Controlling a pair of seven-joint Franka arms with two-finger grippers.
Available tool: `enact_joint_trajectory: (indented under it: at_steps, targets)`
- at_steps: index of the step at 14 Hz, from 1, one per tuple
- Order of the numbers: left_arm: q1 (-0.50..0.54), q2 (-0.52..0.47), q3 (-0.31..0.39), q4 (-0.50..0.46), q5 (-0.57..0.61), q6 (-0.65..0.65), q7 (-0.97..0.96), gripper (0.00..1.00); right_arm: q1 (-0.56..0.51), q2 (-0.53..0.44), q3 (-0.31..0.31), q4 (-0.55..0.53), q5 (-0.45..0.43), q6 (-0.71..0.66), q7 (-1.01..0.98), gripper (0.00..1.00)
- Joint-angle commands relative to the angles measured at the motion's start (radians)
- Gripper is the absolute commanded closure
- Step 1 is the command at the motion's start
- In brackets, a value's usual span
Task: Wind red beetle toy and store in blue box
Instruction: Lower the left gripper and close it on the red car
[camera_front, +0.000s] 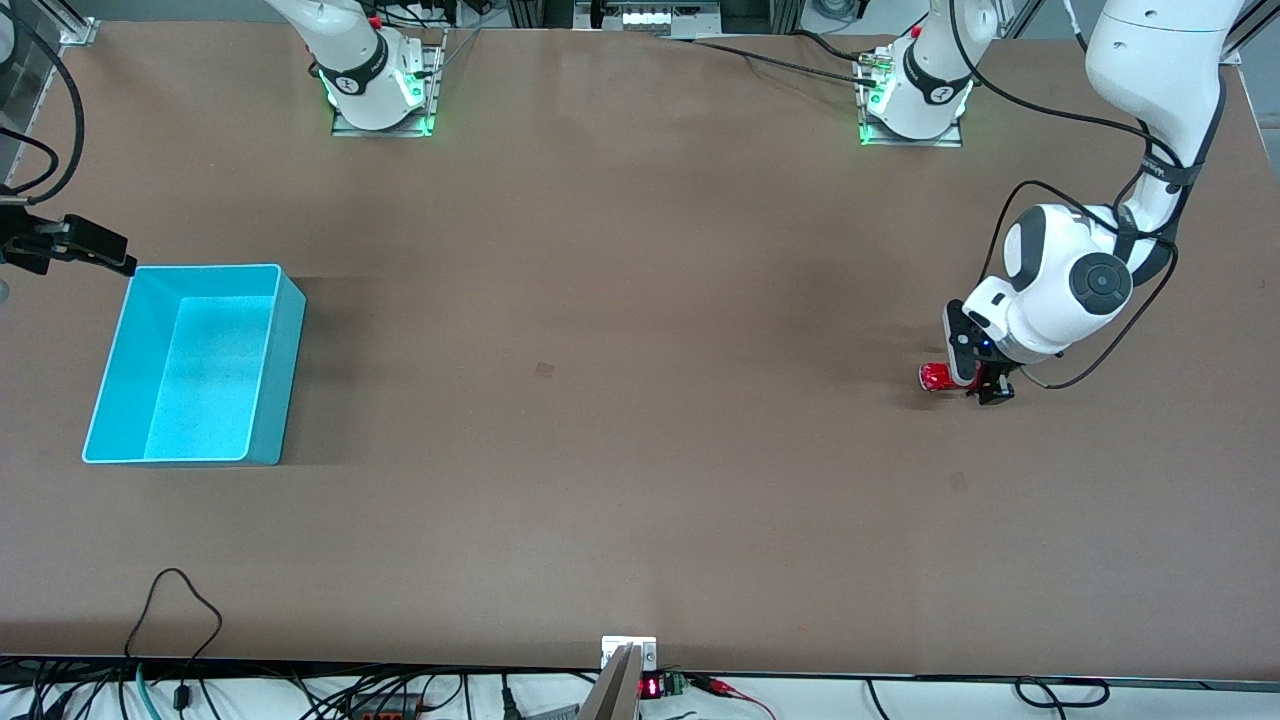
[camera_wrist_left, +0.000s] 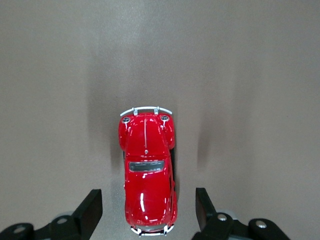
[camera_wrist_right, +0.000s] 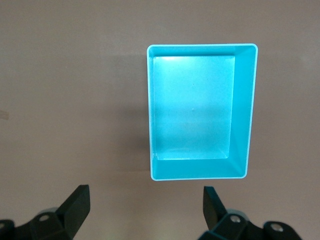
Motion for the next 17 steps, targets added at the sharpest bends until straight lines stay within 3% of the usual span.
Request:
enact_joint_trajectory:
  at_steps: [1,6,8,9,10,12,15,17]
  targets:
    - [0.012,-0.003,-0.009,-0.019,0.022,0.035,0.013,0.17,-0.011,-0.009,0.006,-0.009,0.021,0.008,0.008,0.00]
    - [0.012,0.015,-0.009,-0.022,0.021,0.061,0.013,0.17,-0.011,-0.009,0.006,-0.009,0.021,0.009,0.008,0.00]
    - [0.012,0.018,-0.009,-0.022,0.022,0.061,0.013,0.22,-0.012,-0.009,0.005,-0.009,0.021,0.008,0.008,0.00]
    - [0.012,0.018,-0.009,-0.021,0.021,0.061,0.013,0.26,-0.012,-0.009,0.006,-0.009,0.021,0.008,0.008,0.00]
    - [0.010,0.017,-0.009,-0.021,0.022,0.061,0.013,0.41,-0.012,-0.009,0.006,-0.009,0.021,0.008,0.008,0.00]
    - [0.009,0.015,-0.009,-0.021,0.022,0.061,0.013,0.55,-0.012,-0.009,0.006,-0.009,0.021,0.008,0.008,0.00]
    - [0.010,0.017,-0.009,-0.021,0.022,0.060,0.013,0.65,-0.012,-0.009,0.006,-0.009,0.021,0.008,0.008,0.00]
    - [0.010,0.017,-0.009,-0.021,0.022,0.060,0.013,0.66,-0.011,-0.009,0.006,-0.009,0.019,0.008,0.008,0.00]
